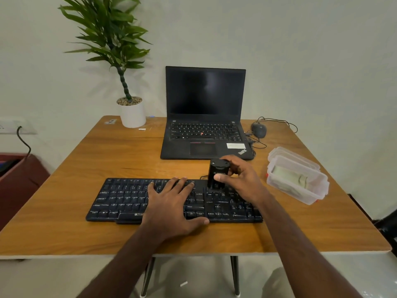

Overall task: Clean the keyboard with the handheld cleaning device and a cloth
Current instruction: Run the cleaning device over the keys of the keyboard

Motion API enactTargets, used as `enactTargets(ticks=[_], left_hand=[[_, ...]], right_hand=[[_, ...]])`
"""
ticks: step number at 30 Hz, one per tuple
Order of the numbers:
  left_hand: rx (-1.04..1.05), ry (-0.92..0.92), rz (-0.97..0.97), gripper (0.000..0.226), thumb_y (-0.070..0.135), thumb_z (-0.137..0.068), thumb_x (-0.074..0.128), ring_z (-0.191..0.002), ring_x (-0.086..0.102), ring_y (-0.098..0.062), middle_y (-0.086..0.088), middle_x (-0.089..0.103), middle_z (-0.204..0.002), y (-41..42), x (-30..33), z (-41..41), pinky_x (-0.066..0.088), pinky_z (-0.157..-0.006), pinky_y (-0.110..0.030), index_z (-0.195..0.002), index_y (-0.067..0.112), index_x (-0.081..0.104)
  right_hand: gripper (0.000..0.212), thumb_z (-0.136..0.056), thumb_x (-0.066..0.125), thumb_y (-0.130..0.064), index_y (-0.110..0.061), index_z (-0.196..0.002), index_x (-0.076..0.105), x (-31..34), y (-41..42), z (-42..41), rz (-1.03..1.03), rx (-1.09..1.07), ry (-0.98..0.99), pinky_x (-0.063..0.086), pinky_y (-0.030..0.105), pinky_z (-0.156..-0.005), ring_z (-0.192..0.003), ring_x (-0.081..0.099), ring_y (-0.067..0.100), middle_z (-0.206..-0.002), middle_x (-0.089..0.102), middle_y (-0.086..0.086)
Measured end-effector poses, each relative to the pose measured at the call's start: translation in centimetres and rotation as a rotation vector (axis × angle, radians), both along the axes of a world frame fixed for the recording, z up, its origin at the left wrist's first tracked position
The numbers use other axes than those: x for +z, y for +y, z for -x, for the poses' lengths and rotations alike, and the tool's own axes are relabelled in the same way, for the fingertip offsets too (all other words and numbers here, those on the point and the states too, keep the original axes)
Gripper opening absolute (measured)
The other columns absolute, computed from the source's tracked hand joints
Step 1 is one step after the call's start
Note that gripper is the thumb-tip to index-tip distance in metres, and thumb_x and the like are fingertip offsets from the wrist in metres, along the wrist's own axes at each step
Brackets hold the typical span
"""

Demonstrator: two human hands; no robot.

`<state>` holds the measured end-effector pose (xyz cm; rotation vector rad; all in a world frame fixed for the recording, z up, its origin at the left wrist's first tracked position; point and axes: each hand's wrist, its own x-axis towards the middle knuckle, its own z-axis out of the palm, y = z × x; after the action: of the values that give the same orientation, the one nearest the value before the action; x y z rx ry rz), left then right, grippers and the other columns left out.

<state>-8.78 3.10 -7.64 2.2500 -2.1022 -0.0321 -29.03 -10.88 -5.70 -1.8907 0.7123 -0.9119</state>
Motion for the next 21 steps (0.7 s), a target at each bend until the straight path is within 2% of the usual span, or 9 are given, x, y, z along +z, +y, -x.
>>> enactTargets(ticks=[2,4,7,10,14,17,21], left_hand=[[-0.005,0.003,0.009,0.118,0.103,-0.062,0.02,-0.154,0.007,-0.015,0.007,0.013,-0.168,-0.2,0.1,0.0,0.002,-0.115,-0.07,-0.158,0.034,0.02],[-0.013,0.008,0.008,0.118,0.103,-0.062,0.022,-0.154,0.009,-0.015,0.007,0.016,-0.167,-0.4,0.3,0.0,0.001,-0.115,-0.071,-0.158,0.034,0.022],[-0.012,0.014,0.012,0.121,0.104,-0.059,0.015,-0.154,0.009,-0.014,0.008,0.015,-0.167,-0.5,0.2,0.0,0.002,-0.116,-0.069,-0.158,0.035,0.02],[-0.006,0.016,0.029,0.124,0.105,-0.056,0.009,-0.154,0.007,-0.013,0.009,0.013,-0.168,-0.4,-0.1,0.0,0.003,-0.118,-0.066,-0.158,0.036,0.02],[-0.012,0.041,0.057,0.125,0.106,-0.056,0.009,-0.154,0.012,-0.014,0.009,0.018,-0.166,-0.4,-0.3,0.0,0.006,-0.118,-0.067,-0.157,0.035,0.026],[-0.012,0.053,0.072,0.124,0.107,-0.057,0.012,-0.153,0.014,-0.015,0.008,0.021,-0.166,-0.4,-0.3,0.0,0.009,-0.117,-0.067,-0.156,0.035,0.029],[-0.018,0.036,0.057,0.124,0.107,-0.056,0.011,-0.154,0.012,-0.014,0.009,0.018,-0.166,-0.4,-0.4,-0.1,0.01,-0.117,-0.066,-0.157,0.036,0.026]], right_hand=[[0.033,-0.084,0.081,-0.019,-0.025,-0.115,0.069,0.0,-0.4,1.5,0.001,0.019,0.03,0.049,0.03,-0.078,-0.082,0.054,0.012,-0.092,0.065,-0.011],[0.031,-0.084,0.08,-0.016,-0.018,-0.114,0.07,0.4,-1.0,3.3,0.038,-0.007,0.039,0.047,0.027,-0.076,-0.081,0.056,0.006,-0.094,0.068,-0.012],[0.036,-0.082,0.08,-0.017,-0.015,-0.117,0.07,1.0,-1.9,6.0,0.061,-0.094,-0.02,0.046,0.029,-0.074,-0.084,0.059,0.01,-0.1,0.071,-0.006],[0.034,-0.084,0.08,-0.012,-0.017,-0.116,0.069,1.1,-2.1,6.8,0.066,-0.14,-0.079,0.047,0.033,-0.075,-0.088,0.061,0.025,-0.103,0.071,0.0],[0.029,-0.084,0.08,-0.013,-0.022,-0.11,0.07,0.6,-0.9,4.6,0.006,-0.063,-0.057,0.05,0.023,-0.078,-0.086,0.059,0.012,-0.098,0.068,-0.012],[0.029,-0.085,0.08,-0.019,-0.023,-0.112,0.07,0.0,-0.7,4.2,0.007,-0.044,0.011,0.05,0.027,-0.082,-0.09,0.06,0.015,-0.1,0.069,-0.01],[0.03,-0.084,0.08,-0.019,-0.022,-0.112,0.07,0.3,-1.8,7.3,0.024,-0.08,0.055,0.049,0.026,-0.079,-0.093,0.063,0.018,-0.102,0.071,-0.008]])
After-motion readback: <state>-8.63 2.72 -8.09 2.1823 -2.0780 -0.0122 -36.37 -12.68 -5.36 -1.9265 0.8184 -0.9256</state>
